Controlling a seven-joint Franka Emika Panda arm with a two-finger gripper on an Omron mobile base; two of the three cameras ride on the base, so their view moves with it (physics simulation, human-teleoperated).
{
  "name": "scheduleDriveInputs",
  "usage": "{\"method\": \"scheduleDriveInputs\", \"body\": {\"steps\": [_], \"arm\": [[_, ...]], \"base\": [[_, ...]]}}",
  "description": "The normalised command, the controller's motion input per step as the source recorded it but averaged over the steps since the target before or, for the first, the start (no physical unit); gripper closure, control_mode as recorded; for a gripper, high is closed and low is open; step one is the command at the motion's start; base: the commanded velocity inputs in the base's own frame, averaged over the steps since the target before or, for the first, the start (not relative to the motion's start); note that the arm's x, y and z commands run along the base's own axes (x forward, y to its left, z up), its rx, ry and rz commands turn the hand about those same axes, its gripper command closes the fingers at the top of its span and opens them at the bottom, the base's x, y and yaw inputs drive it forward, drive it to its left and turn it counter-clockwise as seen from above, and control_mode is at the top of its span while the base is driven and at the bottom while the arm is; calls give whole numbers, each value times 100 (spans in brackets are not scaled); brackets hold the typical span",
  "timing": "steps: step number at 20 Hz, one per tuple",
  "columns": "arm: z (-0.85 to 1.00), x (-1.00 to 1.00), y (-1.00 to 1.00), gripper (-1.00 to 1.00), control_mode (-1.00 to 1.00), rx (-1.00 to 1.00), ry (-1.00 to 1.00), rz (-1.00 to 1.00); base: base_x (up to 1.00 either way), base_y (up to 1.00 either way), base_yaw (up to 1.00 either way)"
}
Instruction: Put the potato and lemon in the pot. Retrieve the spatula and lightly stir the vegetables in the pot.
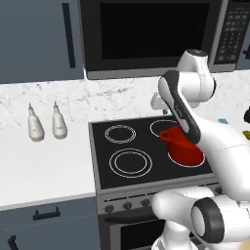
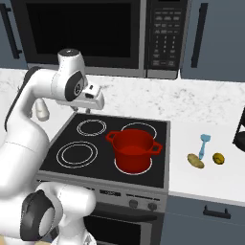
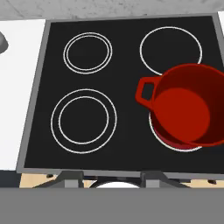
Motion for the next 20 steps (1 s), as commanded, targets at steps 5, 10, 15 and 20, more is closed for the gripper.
{"method": "scheduleDriveInputs", "body": {"steps": [5,10,15,20], "arm": [[-4,-61,-13,-100,-100,0,-3,-1],[-26,-89,-26,-100,-100,0,2,-6],[-10,-66,-85,-100,-100,0,6,-2],[-10,-12,-100,-100,-100,0,9,0]], "base": [[0,0,0],[0,0,0],[0,0,0],[0,0,0]]}}
